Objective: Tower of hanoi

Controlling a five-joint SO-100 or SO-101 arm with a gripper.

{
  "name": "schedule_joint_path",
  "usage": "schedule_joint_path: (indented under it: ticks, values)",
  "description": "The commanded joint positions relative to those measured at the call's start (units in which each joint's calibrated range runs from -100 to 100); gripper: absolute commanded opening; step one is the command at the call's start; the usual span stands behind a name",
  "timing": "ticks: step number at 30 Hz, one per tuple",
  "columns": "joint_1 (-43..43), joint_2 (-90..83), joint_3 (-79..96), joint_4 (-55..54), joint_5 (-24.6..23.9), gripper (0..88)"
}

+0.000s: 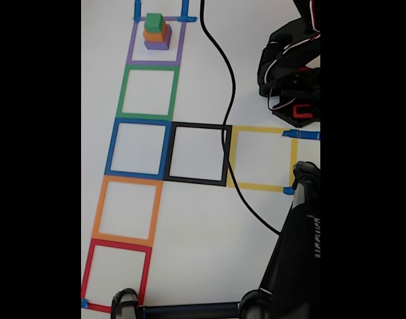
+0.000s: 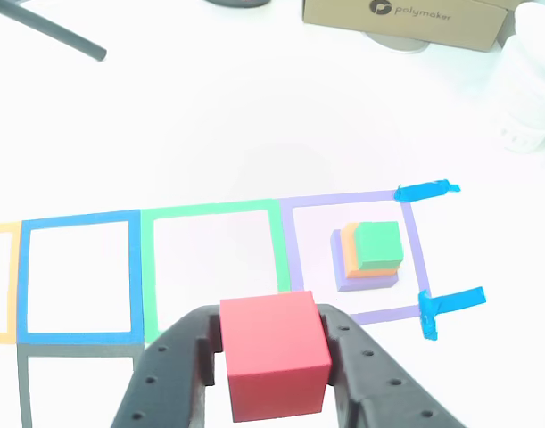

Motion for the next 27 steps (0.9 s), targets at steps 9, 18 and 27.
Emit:
schedule_joint_path:
  ticks: [9,18,27]
  values:
    - [-1.29,-12.33,36.66,-20.01,0.54,0.2]
    - [-2.73,-17.58,77.29,-60.33,0.54,0.6]
    - [-5.22,-3.61,99.38,-102.76,0.54,0.8]
